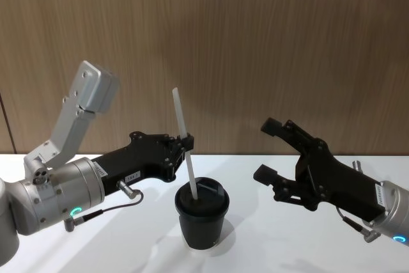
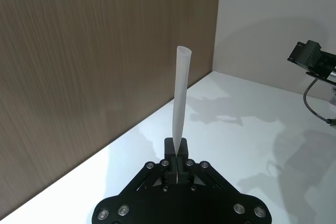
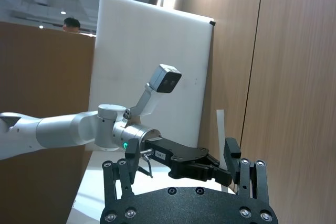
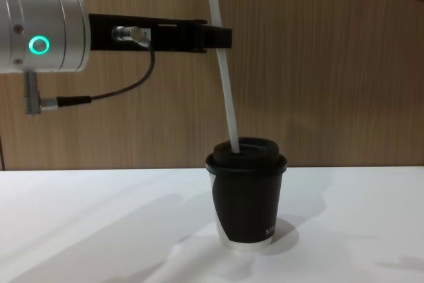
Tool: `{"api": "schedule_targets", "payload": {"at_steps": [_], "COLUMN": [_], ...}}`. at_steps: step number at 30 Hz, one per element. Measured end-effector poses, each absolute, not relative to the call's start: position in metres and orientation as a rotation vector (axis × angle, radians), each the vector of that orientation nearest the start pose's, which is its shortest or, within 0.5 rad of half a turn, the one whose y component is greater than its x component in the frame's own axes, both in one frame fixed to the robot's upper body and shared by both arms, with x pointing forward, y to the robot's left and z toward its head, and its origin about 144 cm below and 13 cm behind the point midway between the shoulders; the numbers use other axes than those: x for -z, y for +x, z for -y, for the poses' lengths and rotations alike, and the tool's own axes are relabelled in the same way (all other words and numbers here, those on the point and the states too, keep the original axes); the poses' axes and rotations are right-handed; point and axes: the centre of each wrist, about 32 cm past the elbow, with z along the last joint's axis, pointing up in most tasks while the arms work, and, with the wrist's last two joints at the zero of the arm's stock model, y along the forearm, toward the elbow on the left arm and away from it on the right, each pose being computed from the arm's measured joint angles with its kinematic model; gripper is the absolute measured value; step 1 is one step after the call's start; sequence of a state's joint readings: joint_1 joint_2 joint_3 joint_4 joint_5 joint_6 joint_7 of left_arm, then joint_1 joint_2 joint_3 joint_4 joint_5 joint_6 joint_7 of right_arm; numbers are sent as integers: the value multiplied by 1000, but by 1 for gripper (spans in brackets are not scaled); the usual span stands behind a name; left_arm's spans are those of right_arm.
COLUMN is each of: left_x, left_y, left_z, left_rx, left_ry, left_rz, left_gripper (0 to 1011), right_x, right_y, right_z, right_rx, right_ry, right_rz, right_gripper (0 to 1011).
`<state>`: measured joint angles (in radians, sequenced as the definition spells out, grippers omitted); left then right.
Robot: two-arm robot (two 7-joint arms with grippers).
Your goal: Pick up the straw with one hand, pass it to the other hand, and insert it into the cup.
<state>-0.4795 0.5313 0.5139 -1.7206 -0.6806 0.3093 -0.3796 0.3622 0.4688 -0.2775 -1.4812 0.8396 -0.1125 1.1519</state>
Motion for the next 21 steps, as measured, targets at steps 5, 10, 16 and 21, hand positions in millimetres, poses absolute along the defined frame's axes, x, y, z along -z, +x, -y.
{"api": "schedule_targets", "payload": {"at_steps": [5, 10, 16, 21], "left_x": [-1306, -1306, -1308, -1309], "left_y": [522, 523, 523, 522], "left_z": [-216, -216, -215, -215], "left_rx": [-652, -649, -644, -641], "left_ry": [24, 22, 21, 18], "left_rz": [11, 15, 19, 25], "left_gripper": [13, 12, 12, 12], "right_x": [-1243, -1243, -1243, -1243], "right_y": [542, 542, 542, 542], "right_z": [296, 296, 296, 296], "right_rx": [204, 204, 204, 204], "right_ry": [372, 372, 372, 372], "right_rz": [154, 154, 154, 154], "right_gripper": [1001, 1001, 1001, 1001]}}
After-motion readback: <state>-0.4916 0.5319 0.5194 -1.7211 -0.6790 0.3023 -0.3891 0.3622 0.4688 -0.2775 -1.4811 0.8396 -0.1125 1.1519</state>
